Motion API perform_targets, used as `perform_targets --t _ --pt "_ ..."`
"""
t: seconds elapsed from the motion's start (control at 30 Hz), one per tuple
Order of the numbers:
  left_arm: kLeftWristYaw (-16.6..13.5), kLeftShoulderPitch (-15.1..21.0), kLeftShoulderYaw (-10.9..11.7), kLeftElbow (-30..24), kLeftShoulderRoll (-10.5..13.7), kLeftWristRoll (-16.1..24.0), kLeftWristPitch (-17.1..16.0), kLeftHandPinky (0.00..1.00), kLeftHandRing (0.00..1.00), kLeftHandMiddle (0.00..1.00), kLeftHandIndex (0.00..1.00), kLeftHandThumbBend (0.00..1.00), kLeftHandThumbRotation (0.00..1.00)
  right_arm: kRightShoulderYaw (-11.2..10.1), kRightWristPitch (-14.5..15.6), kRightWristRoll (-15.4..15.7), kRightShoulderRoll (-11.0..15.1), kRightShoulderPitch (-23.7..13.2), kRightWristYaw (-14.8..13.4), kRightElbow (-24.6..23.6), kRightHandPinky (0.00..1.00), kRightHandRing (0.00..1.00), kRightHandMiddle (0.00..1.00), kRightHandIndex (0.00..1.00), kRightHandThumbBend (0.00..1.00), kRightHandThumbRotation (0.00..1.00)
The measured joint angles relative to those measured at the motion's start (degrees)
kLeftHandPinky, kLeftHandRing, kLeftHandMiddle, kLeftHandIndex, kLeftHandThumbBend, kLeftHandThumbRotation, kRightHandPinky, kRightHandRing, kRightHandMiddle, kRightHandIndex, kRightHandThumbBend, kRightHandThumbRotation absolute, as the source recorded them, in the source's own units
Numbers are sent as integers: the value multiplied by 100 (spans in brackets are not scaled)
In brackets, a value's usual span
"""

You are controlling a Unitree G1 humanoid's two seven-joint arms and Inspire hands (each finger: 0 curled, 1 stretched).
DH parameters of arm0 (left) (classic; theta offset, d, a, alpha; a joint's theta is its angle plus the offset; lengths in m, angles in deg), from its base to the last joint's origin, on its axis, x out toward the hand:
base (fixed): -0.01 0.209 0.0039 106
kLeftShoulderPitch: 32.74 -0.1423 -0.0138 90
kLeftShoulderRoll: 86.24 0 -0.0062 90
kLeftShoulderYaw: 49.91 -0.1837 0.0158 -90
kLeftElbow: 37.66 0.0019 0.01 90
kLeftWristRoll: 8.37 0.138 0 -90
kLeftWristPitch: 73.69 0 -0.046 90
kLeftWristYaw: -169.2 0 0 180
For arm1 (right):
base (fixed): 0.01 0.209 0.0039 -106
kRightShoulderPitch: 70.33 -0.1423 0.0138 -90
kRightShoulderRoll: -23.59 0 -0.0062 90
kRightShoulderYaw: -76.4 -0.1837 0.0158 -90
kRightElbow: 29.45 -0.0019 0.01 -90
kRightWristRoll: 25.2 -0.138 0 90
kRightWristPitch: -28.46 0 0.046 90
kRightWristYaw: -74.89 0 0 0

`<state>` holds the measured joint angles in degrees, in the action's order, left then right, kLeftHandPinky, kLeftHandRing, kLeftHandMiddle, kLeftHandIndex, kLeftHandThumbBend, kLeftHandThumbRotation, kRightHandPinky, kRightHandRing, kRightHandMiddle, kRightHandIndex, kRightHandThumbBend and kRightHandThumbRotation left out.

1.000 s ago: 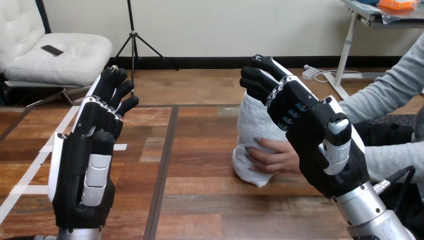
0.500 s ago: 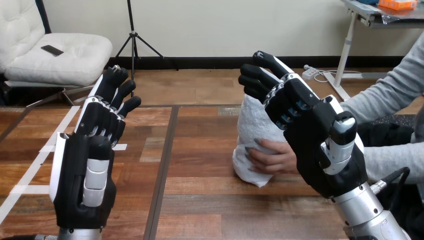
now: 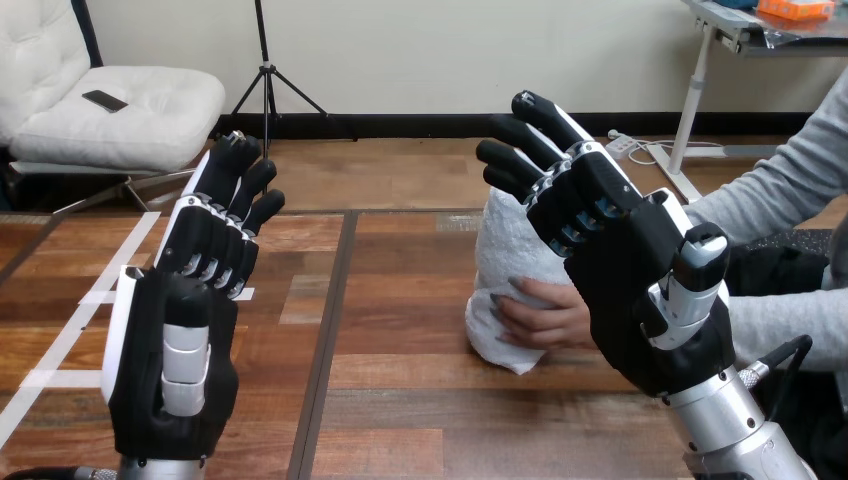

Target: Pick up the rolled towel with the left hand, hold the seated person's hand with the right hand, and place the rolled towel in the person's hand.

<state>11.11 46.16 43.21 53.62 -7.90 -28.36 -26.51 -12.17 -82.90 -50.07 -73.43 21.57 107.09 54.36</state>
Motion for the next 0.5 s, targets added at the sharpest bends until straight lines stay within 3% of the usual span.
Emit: perform_targets --t 0.5 --pt "68 -8 7 -88 -1 -65 105 93 94 94 91 85 93 -91 -12 27 -12 0 -12 0 92 91 91 91 100 100"
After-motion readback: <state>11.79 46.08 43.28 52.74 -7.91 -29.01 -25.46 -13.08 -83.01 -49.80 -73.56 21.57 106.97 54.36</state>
